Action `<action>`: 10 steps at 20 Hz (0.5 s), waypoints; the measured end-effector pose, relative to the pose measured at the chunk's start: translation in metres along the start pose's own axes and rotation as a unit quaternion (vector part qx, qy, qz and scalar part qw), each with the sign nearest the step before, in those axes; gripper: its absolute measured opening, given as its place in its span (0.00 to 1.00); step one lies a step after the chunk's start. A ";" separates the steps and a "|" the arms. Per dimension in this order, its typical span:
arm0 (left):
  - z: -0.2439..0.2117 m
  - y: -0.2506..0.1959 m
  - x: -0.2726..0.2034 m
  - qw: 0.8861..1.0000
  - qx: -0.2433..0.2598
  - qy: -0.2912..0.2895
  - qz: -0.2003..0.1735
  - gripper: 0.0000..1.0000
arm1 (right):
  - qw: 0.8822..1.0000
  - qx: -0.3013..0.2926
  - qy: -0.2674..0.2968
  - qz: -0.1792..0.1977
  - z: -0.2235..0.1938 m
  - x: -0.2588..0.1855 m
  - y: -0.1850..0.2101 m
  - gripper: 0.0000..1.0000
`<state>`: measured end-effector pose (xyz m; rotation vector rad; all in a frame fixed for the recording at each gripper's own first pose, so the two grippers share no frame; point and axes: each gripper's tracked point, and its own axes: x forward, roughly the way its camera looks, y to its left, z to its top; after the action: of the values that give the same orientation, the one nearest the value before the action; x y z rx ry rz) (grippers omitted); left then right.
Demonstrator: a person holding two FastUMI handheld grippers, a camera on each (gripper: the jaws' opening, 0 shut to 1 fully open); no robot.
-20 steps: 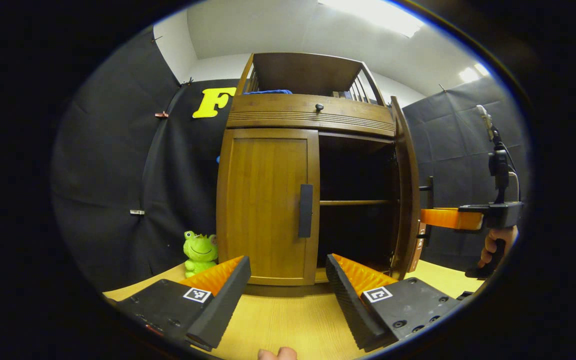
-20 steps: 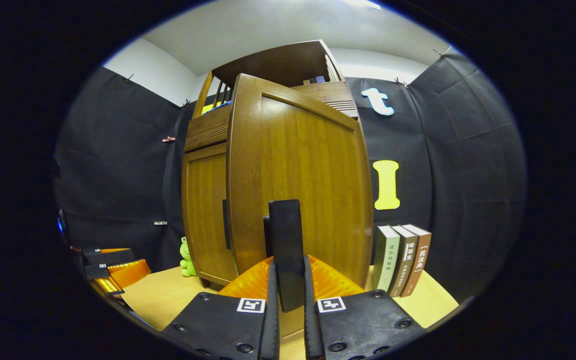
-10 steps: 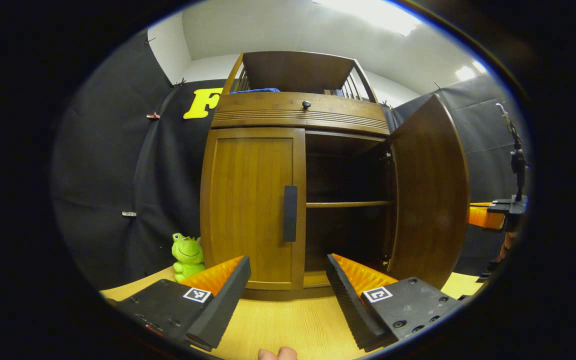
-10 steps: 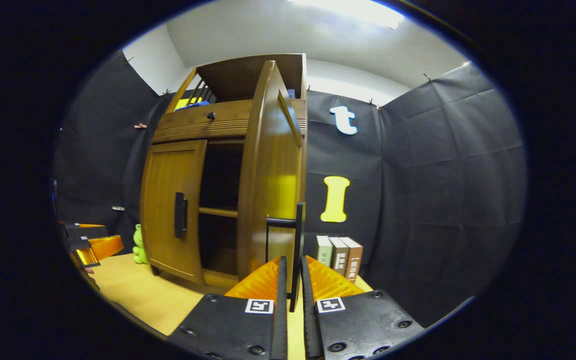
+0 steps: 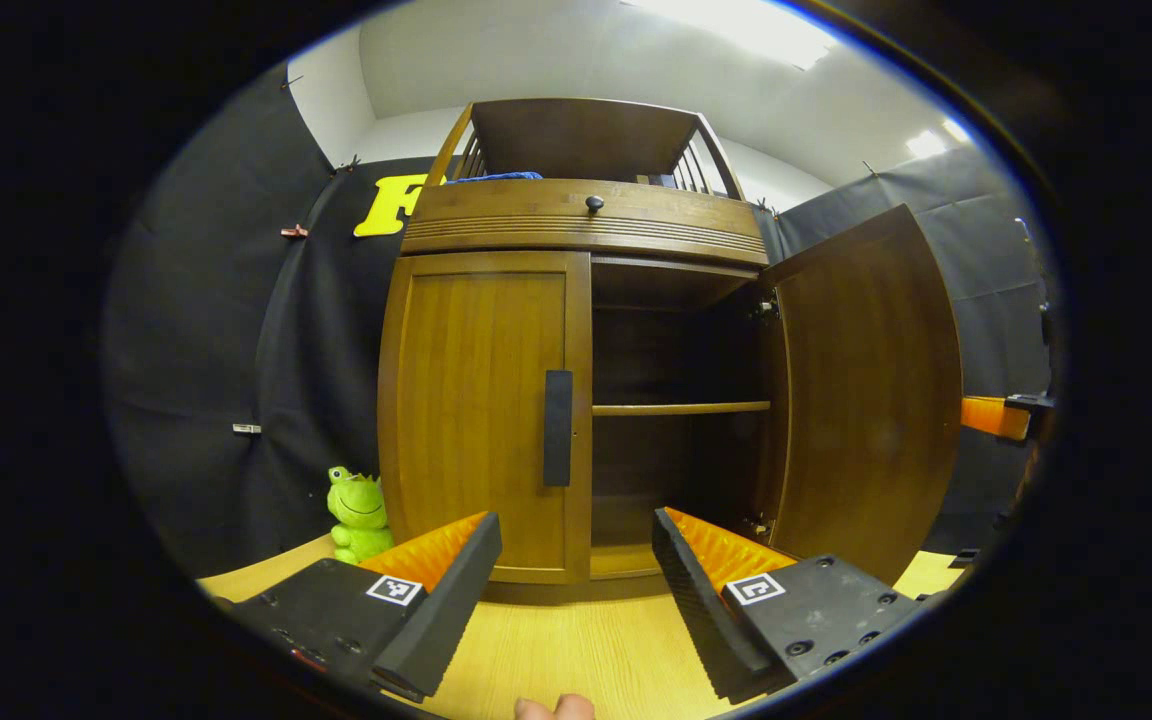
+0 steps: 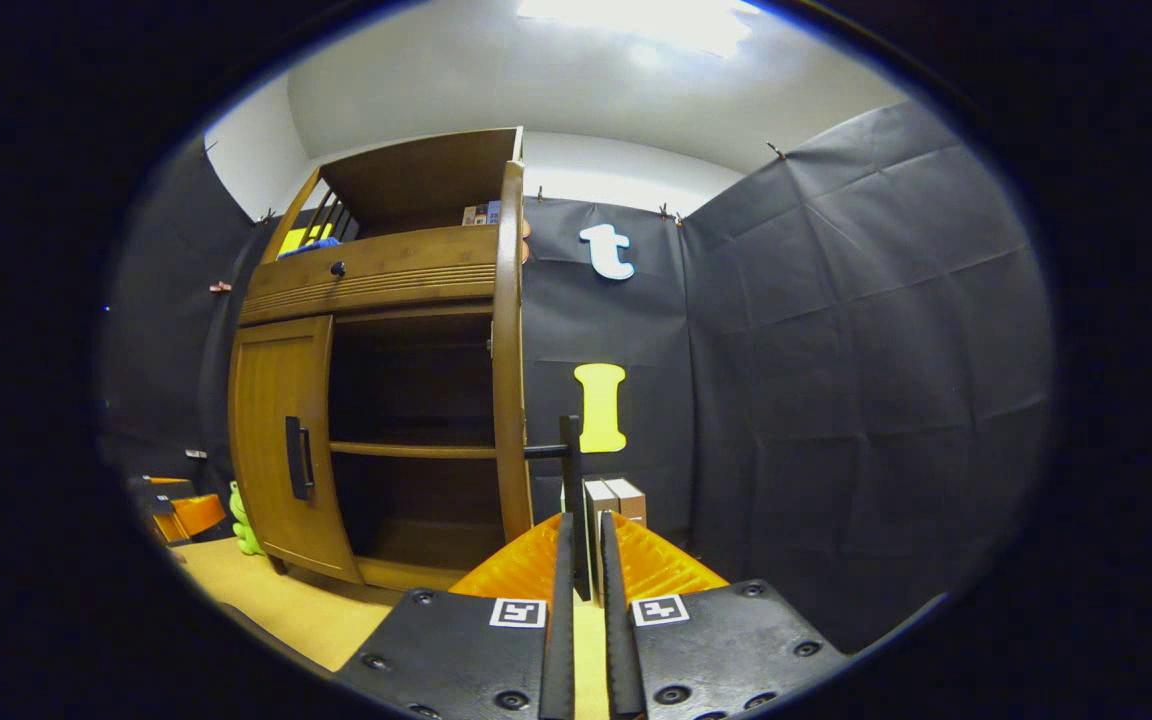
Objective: Open the right door of the double-door shoe cabinet with the right hand, and open the left door with the left hand.
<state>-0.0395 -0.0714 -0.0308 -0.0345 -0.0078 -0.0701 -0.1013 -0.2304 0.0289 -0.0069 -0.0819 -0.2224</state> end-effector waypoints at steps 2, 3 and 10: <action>0.002 -0.004 0.004 1.000 0.000 -0.003 -0.003 0.95 | 1.000 -0.006 -0.004 -0.029 0.001 0.000 -0.011 0.17; 0.006 -0.005 0.007 1.000 0.001 -0.006 -0.003 0.95 | 0.999 -0.011 -0.007 -0.044 0.001 -0.001 -0.018 0.26; 0.015 0.000 0.056 1.000 -0.006 -0.008 0.003 0.94 | 0.996 -0.044 -0.047 -0.068 0.015 -0.035 -0.039 0.97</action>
<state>0.0166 -0.0751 -0.0153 -0.0480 -0.0230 -0.0649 -0.1448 -0.2609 0.0407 -0.1007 -0.1660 -0.3618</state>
